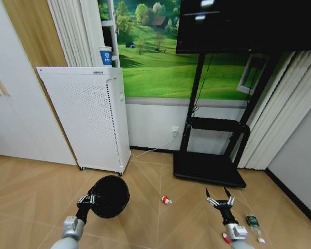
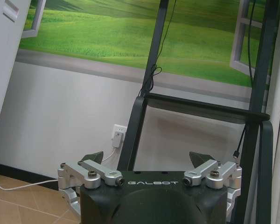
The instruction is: Pick up the trash bin and place the garbage on the floor into it.
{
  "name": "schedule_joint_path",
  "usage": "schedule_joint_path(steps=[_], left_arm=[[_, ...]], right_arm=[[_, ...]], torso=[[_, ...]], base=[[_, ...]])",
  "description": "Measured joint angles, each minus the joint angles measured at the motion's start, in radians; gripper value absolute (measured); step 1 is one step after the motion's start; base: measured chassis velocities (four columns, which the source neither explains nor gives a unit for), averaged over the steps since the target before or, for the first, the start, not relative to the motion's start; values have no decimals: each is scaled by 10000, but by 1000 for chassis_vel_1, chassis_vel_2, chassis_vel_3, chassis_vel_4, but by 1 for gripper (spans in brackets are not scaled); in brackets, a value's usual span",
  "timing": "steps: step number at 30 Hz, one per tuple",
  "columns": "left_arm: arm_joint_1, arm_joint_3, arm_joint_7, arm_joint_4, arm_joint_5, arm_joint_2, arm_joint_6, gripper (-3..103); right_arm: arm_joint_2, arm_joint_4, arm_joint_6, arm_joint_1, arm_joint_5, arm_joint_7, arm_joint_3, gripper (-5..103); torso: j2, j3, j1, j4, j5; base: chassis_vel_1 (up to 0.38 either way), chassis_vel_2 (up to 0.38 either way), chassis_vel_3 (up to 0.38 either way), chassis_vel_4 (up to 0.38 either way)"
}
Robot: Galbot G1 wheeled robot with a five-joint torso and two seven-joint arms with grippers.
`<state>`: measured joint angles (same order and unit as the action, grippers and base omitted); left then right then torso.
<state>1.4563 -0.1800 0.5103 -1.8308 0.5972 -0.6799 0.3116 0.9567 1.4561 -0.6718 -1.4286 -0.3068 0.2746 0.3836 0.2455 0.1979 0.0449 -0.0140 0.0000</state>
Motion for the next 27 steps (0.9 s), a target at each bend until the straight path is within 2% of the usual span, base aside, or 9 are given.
schedule_joint_path(steps=[5,11,27], left_arm=[[-88,-12,-130,112,-34,-27,196,7],[-46,73,-178,151,-108,-66,135,7],[37,116,-188,395,-119,-181,246,7]], right_arm=[[1,-77,-4,27,44,33,8,100],[12,-107,-32,6,76,25,36,100],[134,-150,-154,9,434,8,-115,100]], torso=[[4,1,0,-2,2],[6,2,0,-2,0],[266,180,71,-3,0]], base=[[-7,-103,2,102],[-7,-35,7,32],[-2,-20,-3,14]])
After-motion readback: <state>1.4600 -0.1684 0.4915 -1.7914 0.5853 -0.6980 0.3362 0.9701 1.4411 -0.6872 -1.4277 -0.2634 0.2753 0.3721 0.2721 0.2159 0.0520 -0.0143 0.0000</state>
